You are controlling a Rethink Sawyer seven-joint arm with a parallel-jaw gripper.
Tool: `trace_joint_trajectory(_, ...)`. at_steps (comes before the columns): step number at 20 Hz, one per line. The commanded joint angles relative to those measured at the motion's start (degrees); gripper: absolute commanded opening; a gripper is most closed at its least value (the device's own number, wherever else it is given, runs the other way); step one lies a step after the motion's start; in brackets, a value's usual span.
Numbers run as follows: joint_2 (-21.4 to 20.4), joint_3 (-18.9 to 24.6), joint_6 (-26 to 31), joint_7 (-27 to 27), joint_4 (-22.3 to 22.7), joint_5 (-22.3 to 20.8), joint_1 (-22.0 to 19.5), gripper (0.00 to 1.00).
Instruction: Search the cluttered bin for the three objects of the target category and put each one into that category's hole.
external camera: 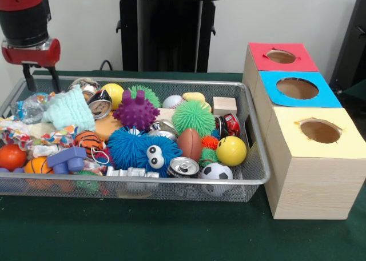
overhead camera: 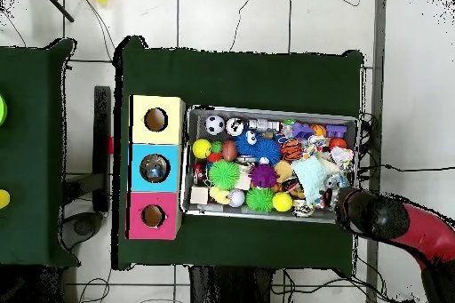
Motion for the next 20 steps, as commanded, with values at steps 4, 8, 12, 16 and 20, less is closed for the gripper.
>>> trace_joint_trajectory(4,1.6,5.7,3.8,-10.6,-7.5,-2.4,-0.3,1.00)
trace_joint_trajectory(8,3.7,5.6,3.0,-10.5,-8.8,-3.0,-0.2,1.00)
trace_joint_trajectory(12,5.3,5.6,2.2,-10.3,-10.2,-3.6,0.0,1.00)
trace_joint_trajectory(16,7.0,5.4,1.4,-10.1,-10.6,-4.1,0.2,1.00)
trace_joint_trajectory(20,8.3,4.9,-0.7,-8.7,-9.4,-4.8,0.6,1.00)
